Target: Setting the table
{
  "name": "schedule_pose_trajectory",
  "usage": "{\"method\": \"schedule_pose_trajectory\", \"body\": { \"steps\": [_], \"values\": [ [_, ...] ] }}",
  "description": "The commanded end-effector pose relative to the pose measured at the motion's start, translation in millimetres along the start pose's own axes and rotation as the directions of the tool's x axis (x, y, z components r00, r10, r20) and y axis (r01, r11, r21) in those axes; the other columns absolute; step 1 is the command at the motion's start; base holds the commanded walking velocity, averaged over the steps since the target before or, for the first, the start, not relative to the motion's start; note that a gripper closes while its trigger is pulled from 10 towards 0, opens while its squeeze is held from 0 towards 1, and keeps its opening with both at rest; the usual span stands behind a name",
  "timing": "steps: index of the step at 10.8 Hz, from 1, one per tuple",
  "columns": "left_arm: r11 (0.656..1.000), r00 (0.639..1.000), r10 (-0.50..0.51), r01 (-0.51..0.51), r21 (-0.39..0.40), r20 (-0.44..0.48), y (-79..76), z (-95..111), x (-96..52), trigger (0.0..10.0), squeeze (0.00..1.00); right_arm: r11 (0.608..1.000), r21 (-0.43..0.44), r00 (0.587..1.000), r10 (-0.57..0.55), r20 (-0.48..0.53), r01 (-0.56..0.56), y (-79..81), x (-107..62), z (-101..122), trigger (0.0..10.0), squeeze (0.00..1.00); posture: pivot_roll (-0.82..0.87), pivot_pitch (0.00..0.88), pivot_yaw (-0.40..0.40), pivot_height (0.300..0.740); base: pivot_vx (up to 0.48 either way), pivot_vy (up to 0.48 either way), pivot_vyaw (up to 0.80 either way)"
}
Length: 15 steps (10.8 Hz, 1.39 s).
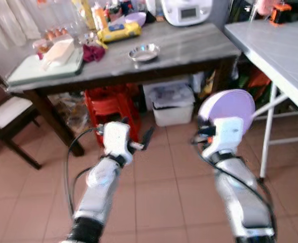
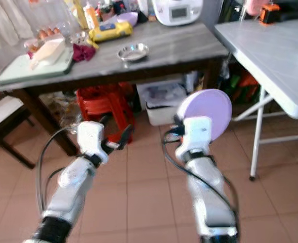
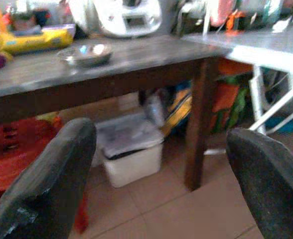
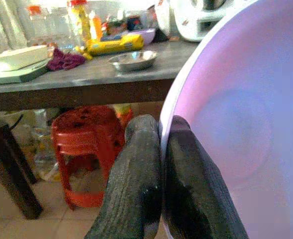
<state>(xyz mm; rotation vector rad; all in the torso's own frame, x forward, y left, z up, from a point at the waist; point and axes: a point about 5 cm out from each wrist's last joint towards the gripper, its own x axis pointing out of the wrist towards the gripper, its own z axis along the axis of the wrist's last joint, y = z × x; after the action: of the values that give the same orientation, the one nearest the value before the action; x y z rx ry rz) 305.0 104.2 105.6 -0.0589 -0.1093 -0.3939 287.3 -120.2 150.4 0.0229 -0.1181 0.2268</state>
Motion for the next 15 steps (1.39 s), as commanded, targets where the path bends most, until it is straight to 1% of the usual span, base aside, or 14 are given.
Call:
{"method": "schedule_pose_trajectory", "body": {
  "steps": [1, 4, 10, 13, 15],
  "values": [
    [1.0, 1.0, -0.011, 0.011, 0.001, 0.012, -3.2, 2.9, 3.0, 10.0, 0.0, 1.0, -0.013, 1.0, 0.002, 0.018, -0.002, -2.5, 0.2, 4.4, 10.0, 0.0, -0.12, 0.064, 0.129, 0.74, 0.48, 0.0, 0.0],
    [1.0, 1.0, -0.011, 0.011, 0.004, 0.007, -3.0, 1.7, 3.4, 10.0, 0.0, 0.999, -0.033, 0.999, 0.016, 0.034, -0.015, -0.8, 0.2, 6.4, 10.0, 0.0, -0.13, 0.061, 0.13, 0.74, 0.363, 0.0, 0.0],
    [1.0, 1.0, -0.022, 0.022, 0.007, 0.01, -6.4, 1.4, 6.0, 10.0, 0.0, 0.999, -0.036, 0.999, 0.005, 0.039, -0.004, -4.9, 0.9, 8.5, 10.0, 0.0, -0.13, 0.054, 0.128, 0.74, 0.339, 0.0, 0.0],
    [1.0, 1.0, -0.024, 0.024, 0.005, 0.011, -7.9, 0.9, 6.7, 10.0, 0.0, 0.999, -0.043, 0.999, 0.005, 0.042, -0.003, -5.5, 0.8, 9.2, 10.0, 0.0, -0.13, 0.054, 0.128, 0.74, 0.337, 0.0, 0.79],
    [1.0, 0.999, -0.031, 0.031, 0.005, 0.011, -9.4, 0.6, 6.9, 10.0, 0.0, 0.999, -0.042, 0.999, 0.001, 0.042, 0.001, -6.3, 0.8, 9.2, 10.0, 0.0, -0.14, 0.054, 0.129, 0.74, 0.336, 0.0, 0.24]
  ]
}}
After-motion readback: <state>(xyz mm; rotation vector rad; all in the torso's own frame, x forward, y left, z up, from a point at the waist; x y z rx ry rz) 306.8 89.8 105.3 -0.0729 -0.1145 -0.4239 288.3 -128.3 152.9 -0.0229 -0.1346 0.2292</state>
